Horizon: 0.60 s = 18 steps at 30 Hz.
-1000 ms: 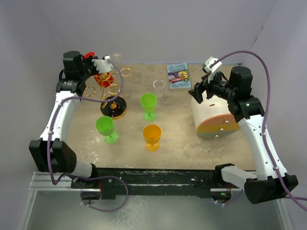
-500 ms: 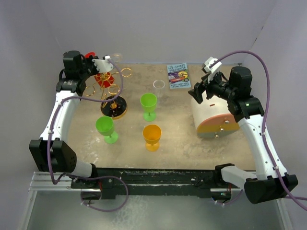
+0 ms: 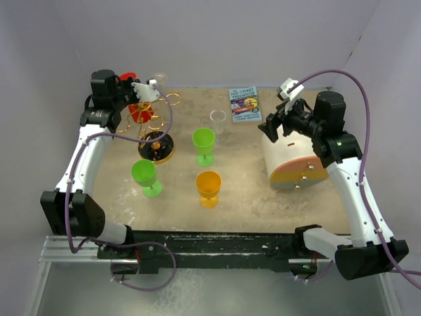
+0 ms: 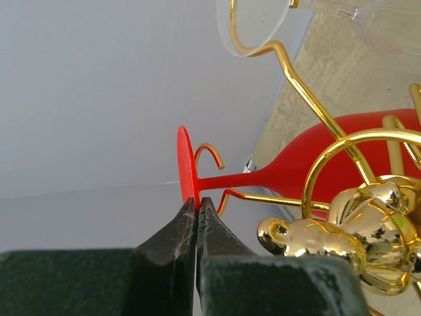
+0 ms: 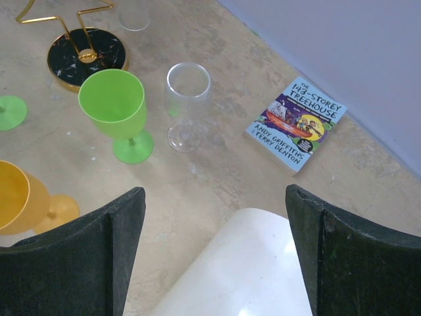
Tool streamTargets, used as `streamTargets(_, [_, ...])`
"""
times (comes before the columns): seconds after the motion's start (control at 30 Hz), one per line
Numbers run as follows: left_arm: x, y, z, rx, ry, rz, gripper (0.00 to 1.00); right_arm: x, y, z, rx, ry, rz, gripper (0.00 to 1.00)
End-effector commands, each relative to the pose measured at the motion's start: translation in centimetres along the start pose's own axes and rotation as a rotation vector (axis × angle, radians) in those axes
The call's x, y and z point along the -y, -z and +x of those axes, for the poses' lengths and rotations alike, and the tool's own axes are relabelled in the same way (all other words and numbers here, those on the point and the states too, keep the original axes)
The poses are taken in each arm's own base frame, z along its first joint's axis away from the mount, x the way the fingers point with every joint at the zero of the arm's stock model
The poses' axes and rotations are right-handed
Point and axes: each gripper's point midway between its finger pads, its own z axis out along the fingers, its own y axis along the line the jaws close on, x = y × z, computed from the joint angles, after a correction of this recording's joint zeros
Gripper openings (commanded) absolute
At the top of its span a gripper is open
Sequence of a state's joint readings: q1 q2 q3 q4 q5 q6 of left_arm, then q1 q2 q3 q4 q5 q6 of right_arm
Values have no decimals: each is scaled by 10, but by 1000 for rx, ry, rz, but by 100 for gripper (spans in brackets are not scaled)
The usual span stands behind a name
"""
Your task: Place the wine glass upside down on the wine glass rack
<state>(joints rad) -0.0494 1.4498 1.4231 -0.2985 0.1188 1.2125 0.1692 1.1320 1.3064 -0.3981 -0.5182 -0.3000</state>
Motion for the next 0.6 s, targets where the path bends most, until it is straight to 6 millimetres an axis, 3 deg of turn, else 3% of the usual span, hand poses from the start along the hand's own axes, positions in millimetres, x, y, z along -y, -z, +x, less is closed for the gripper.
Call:
streamTargets(0.0, [-10,3,-9,23,-28,-23,0,2,1,-7,28,23,0,89])
streamTargets(0.2, [7,3,-7,23,2,36,7,2,0,-6,26,23,0,89])
streamTargets(0.57, [2,10,-8,19,-4,26,20,2,-1,-5,24,25,0,89])
